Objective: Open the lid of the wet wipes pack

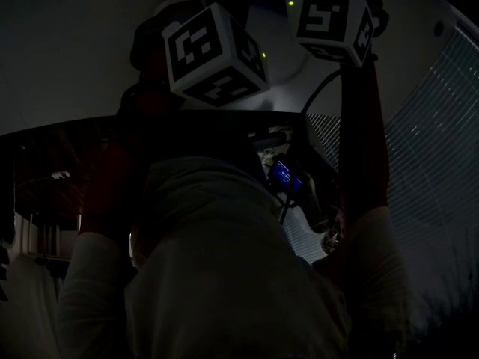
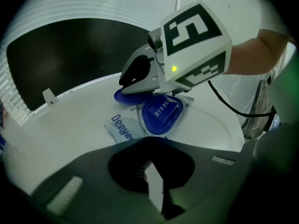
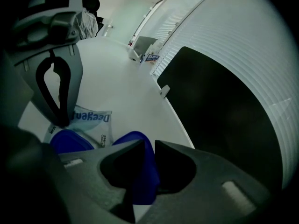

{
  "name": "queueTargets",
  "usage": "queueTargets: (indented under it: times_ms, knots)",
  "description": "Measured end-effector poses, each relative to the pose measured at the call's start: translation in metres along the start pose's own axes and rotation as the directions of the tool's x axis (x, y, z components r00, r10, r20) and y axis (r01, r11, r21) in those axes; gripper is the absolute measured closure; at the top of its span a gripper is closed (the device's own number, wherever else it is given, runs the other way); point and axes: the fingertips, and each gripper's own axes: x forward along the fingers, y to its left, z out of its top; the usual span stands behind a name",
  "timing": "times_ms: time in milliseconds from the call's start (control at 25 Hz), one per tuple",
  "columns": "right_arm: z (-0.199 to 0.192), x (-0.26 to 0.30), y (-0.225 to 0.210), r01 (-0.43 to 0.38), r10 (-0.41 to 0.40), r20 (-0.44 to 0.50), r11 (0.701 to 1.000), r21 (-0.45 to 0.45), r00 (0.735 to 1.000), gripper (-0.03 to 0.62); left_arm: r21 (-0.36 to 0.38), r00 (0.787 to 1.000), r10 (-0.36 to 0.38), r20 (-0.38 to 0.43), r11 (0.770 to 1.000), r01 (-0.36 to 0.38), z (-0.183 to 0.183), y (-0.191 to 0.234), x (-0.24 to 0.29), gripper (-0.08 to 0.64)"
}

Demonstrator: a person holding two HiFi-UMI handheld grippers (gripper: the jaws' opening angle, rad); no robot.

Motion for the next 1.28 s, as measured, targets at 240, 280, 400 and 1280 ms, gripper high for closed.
queueTargets:
  times_ms: [240,280,400,1280]
  knots:
    - [-0.009,0.007,0.009,-0.013,0.013,-0.011,1.000,0.002,1.000,0.522,-0.002,1.000,-0.001,0.003,1.000,0.001,-0.001,-0.001,0.001,0.558]
    - [-0.010,0.007,0.010,-0.012,0.012,-0.013,1.000,0.004,1.000,0.522,-0.001,1.000,-0.002,0.004,1.000,0.002,-0.001,-0.001,0.001,0.558]
    - [-0.012,0.009,0.012,-0.005,0.005,-0.018,1.000,-0.001,1.000,0.545,0.000,1.000,-0.007,0.003,1.000,0.007,0.000,-0.001,0.002,0.558]
    - [0.074,-0.164,-0.105,0.191,-0.258,0.158,0.917,0.350,0.953,0.591,-0.035,0.946,0.134,0.296,0.991,-0.129,0.127,0.024,-0.144,0.558]
